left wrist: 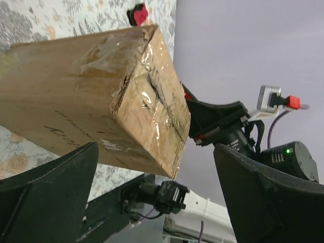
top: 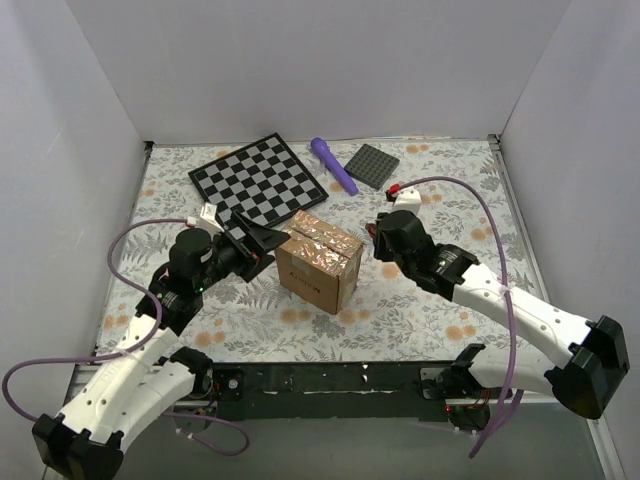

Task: Unpack the express box
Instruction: Adjust the express box at the center of the board.

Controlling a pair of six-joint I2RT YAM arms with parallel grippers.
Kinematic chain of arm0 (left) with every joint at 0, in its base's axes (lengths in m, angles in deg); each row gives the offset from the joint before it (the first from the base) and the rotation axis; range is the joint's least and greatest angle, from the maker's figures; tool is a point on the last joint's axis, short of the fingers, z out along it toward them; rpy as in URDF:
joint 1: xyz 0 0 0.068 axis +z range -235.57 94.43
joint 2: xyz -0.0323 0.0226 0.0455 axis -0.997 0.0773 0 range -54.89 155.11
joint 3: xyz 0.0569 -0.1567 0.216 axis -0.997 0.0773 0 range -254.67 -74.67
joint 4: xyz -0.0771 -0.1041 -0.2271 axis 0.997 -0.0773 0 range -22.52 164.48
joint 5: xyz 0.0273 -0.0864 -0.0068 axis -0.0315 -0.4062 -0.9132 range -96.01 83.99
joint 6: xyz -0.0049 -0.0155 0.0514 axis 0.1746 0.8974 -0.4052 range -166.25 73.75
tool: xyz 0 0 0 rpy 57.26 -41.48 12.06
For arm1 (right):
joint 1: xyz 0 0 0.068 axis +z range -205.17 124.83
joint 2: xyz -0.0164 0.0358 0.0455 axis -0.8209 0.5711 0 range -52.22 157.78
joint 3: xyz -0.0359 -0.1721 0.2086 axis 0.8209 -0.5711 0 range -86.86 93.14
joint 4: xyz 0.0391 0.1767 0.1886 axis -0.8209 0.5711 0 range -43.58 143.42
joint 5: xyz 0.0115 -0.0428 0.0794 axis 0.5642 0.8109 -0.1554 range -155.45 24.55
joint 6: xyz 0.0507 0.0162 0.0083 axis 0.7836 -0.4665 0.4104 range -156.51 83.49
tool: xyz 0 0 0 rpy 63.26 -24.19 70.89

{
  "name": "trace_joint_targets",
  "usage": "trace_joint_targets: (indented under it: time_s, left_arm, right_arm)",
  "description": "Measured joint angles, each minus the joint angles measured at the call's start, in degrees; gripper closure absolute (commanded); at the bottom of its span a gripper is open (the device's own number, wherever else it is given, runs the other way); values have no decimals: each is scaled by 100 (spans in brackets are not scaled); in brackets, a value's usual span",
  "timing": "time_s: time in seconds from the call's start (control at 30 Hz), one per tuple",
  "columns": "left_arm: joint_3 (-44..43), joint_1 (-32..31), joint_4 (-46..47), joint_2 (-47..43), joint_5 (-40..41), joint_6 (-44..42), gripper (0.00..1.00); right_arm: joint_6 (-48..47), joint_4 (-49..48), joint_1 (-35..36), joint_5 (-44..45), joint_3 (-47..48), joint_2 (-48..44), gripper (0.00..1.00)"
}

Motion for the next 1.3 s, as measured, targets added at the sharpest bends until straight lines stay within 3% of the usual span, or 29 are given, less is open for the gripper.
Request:
trace_joint_targets:
  time_s: [0.23, 0.5, 0.9, 1.3]
  left_arm:
    - [275, -149, 417, 577, -691, 111, 2]
    - [422, -175, 837, 953, -1056, -157, 3]
    - [214, -138, 896, 1263, -841, -940, 4]
    - [-22, 90, 466, 1172, -807, -1438, 8]
  right_arm:
    - [26, -420, 76, -568, -46, 433, 99]
    - [179, -393, 636, -511, -199, 387, 99]
    - [850, -216, 1738, -223, -295, 435, 99]
    - [1095, -70, 1910, 94, -374, 168, 99]
